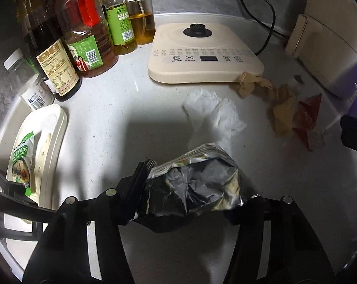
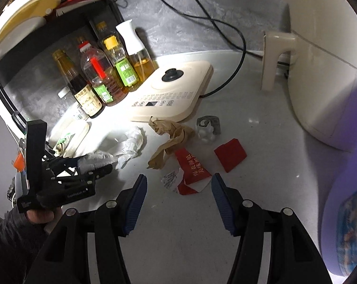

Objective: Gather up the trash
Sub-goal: 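Grasp the red-and-white paper scrap with the right tool while the left tool holds the wrapper, then move both tools over the purple bucket and open them to drop wrapper and scrap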

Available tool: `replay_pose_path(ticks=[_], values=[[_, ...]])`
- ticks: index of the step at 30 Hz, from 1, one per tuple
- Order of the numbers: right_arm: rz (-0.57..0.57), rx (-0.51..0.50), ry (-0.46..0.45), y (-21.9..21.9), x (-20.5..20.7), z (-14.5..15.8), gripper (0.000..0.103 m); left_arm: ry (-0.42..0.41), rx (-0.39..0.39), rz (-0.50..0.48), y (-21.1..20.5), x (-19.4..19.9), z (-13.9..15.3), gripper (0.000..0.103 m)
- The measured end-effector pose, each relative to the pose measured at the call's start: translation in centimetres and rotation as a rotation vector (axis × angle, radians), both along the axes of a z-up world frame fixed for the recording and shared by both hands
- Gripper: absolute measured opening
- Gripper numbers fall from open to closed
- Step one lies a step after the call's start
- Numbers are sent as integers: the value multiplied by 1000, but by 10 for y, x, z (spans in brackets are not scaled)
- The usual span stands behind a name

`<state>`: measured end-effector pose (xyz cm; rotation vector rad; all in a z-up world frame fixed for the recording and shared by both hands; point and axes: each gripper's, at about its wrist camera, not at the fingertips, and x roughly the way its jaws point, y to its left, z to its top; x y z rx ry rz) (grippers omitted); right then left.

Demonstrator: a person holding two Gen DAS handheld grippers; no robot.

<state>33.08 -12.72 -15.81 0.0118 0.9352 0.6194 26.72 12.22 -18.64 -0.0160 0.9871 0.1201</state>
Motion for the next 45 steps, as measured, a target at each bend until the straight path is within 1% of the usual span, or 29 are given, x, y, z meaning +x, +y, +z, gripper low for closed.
replay_pose_path(ticks=[2,3,5,6,7,10,13,18,27,35,38,42,43,45], values=[[9,-8,3,5,2,-5,56,-5,-29,13,2,-2,1,48],[12,-15,3,7,2,-7,56,-8,-38,21,3,-3,3,40],[25,-27,19,12,4,-13,44,-17,-49,26,2,-6,8,35],[31,-30,28,14,5,-15,28,-25,-60,22,1,-10,13,31],[37,-35,39,15,6,-18,15,-31,-65,20,-1,-11,16,30],[41,-31,29,16,3,-12,12,-67,-77,8,-8,-19,35,28],[46,-8,12,13,-2,2,11,-108,-86,1,-14,-24,57,28],[45,35,-41,3,-14,38,11,-188,-86,-31,-26,-28,97,27],[2,97,-152,-29,-31,102,11,-292,-98,-116,-59,-18,143,27],[-91,129,-259,-82,-45,150,11,-358,-121,-230,-108,-4,172,27],[-138,127,-287,-104,-50,161,11,-370,-132,-277,-129,2,179,27],[-202,132,-300,-134,-55,169,12,-382,-147,-338,-159,9,186,27],[-220,140,-304,-143,-57,171,13,-384,-152,-356,-167,11,187,27],[-281,109,-338,-161,-62,175,17,-389,-162,-388,-182,12,189,27]])
